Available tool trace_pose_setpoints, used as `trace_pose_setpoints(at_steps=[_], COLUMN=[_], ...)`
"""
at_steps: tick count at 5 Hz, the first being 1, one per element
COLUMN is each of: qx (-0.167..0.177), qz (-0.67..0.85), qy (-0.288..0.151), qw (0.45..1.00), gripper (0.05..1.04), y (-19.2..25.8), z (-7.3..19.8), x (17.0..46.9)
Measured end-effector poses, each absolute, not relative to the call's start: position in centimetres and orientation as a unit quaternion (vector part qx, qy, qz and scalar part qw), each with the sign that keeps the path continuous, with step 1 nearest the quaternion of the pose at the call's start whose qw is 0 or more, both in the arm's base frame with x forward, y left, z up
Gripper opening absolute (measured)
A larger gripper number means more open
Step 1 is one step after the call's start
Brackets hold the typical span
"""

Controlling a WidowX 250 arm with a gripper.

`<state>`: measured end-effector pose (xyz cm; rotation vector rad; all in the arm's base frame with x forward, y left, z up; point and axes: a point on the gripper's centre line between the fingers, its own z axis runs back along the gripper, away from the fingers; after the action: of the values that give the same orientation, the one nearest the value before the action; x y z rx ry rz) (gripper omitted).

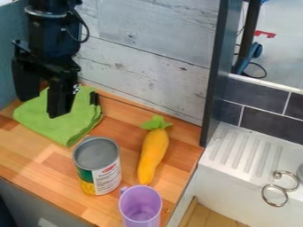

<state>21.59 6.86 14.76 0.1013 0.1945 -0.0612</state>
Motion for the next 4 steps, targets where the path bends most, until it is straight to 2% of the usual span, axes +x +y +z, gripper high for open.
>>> trace_pose_setpoints(at_steps=[1,2,4], qx=[0.047,0.029,0.033], qz=[-0.030,-0.005,0.016], qy=[0.107,0.061,0.018], qw=[0.993,0.998,0.999], gripper=[1.001,1.001,1.001], y=[6.8,8.4,13.0], z=[14.2,14.8,12.9], x=[21.5,24.0,27.8])
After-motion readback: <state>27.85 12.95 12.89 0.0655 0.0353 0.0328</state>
